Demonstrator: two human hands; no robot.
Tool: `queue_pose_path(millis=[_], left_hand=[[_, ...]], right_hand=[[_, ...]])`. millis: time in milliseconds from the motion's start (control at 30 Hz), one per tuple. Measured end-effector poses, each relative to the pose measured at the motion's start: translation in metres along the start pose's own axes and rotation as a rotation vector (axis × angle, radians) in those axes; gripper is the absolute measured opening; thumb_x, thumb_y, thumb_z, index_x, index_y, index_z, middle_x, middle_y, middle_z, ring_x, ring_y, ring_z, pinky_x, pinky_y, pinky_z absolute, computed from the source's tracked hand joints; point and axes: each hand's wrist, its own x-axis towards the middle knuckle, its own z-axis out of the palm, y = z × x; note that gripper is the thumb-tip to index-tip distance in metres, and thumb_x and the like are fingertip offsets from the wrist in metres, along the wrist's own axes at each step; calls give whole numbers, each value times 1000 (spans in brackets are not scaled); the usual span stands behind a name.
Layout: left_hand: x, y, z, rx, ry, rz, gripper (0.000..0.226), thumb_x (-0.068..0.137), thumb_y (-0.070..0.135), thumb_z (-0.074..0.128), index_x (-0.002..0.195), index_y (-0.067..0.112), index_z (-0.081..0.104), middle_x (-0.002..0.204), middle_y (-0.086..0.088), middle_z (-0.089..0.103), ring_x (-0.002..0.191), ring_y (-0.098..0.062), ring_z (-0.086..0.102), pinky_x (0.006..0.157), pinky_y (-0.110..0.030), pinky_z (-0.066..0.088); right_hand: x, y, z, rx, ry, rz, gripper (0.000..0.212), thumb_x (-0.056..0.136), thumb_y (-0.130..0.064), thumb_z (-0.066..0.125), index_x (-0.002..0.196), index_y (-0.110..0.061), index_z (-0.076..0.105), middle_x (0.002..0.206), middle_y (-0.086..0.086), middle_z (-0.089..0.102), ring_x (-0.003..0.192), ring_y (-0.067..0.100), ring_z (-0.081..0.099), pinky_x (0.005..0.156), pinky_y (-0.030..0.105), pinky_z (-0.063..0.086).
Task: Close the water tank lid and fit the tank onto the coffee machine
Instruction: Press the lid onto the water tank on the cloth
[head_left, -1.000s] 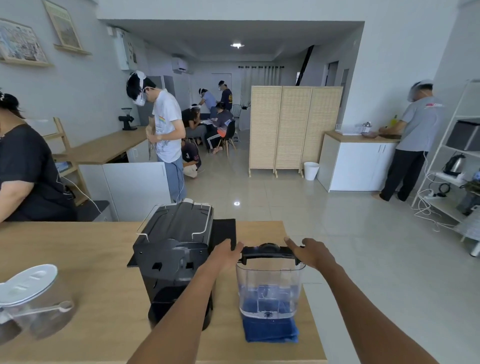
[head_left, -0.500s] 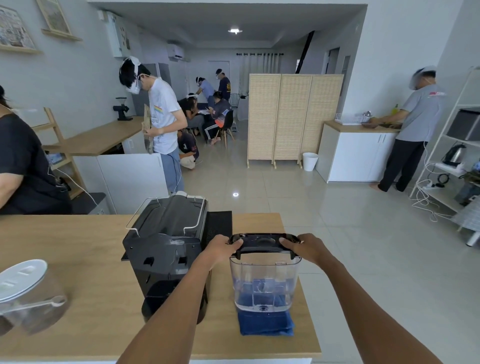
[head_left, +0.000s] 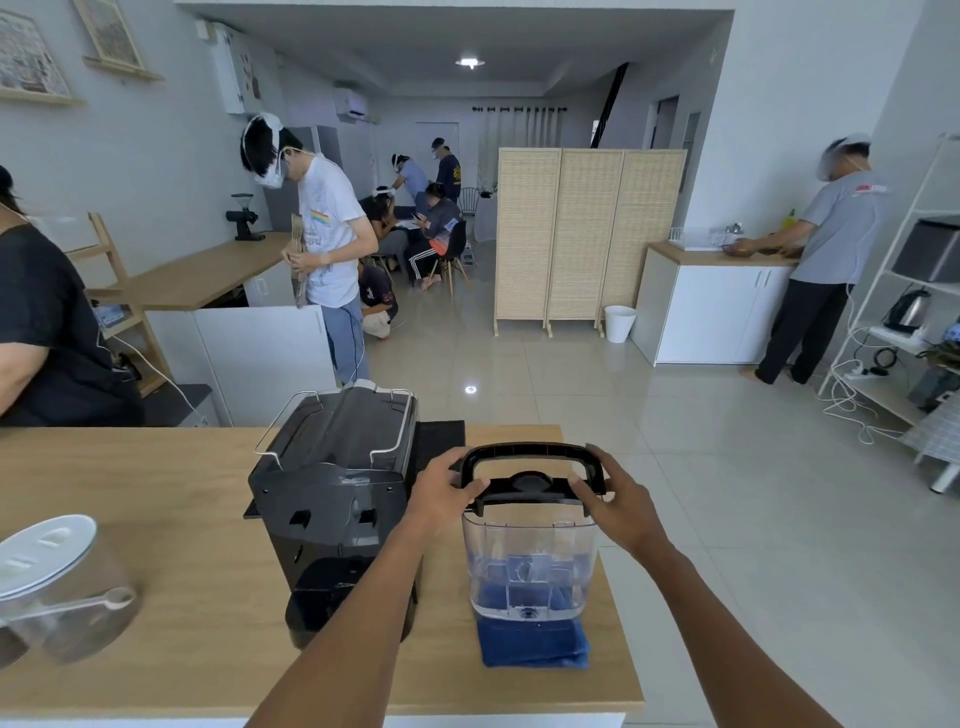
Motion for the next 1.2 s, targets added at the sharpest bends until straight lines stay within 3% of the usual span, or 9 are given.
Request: queue_pose_path(millis=[167, 333, 467, 567, 733, 900, 1000, 1100, 1200], left_hand=[[1, -7, 8, 119, 44, 104, 51, 91, 29, 74, 140, 28, 61, 130, 3, 72, 121, -21, 67, 106, -47, 55], [-20, -2, 8, 135, -61, 156, 100, 69, 82, 68, 155, 43, 35, 142, 9, 65, 130, -14, 62, 110, -42, 53], [-31, -11, 6, 227, -113, 229, 110, 67, 74, 77, 157, 57, 15, 156, 10, 54, 139, -15, 56, 114, -44, 49], [-40, -15, 10, 291, -73, 276, 101, 75, 69, 72, 149, 70, 4, 158, 4, 51, 139, -18, 54, 112, -46, 49], [-53, -16, 24, 255, 54, 293, 79, 92, 66, 59, 159, 49, 20, 155, 8, 46, 134, -10, 49, 104, -32, 43], [-50, -15, 34, 116, 191, 219, 61, 96, 77, 32, 144, 44, 49, 128, 8, 64, 96, -4, 61, 96, -38, 55], [-49, -13, 38, -31, 242, 137, 75, 91, 82, 24, 129, 33, 66, 121, 3, 67, 111, -12, 63, 100, -37, 52], [-45, -12, 44, 58, 247, 149, 46, 105, 54, 43, 138, 31, 64, 136, 1, 65, 129, -14, 57, 104, -28, 44], [-46, -15, 45, 135, 219, 160, 45, 103, 47, 54, 145, 31, 58, 145, 1, 58, 132, -13, 54, 108, -29, 43]], right_hand=[[-12, 1, 0, -9, -41, -26, 80, 85, -46, 74, 153, -34, 33, 123, -1, 70, 115, 15, 63, 93, 24, 42], [-16, 5, 0, -35, -8, -85, 83, 86, -42, 74, 156, -33, 28, 125, 2, 71, 113, 23, 68, 92, 23, 49], [-23, 13, 2, -29, -21, -157, 86, 89, -41, 70, 158, -36, 19, 130, -2, 68, 111, 20, 69, 99, 33, 54], [-30, 17, 7, -34, 6, -184, 87, 86, -56, 61, 158, -42, 13, 131, -4, 65, 111, 17, 66, 94, 27, 55], [-39, 20, 12, 27, 56, -176, 81, 86, -60, 54, 156, -48, 16, 134, 0, 61, 113, 17, 63, 93, 30, 56], [-40, 26, 17, 45, 145, -154, 64, 92, -58, 51, 151, -46, 32, 134, 1, 62, 114, 17, 65, 91, 27, 55], [-42, 31, 20, 25, 177, -133, 59, 90, -64, 47, 146, -45, 42, 133, 0, 63, 113, 19, 67, 89, 29, 58], [-43, 34, 23, 0, 170, -131, 58, 91, -63, 46, 145, -43, 44, 130, 0, 62, 112, 18, 65, 90, 28, 57], [-43, 35, 23, -50, 139, -140, 65, 89, -67, 47, 149, -44, 38, 122, -4, 59, 103, 13, 64, 86, 28, 58]])
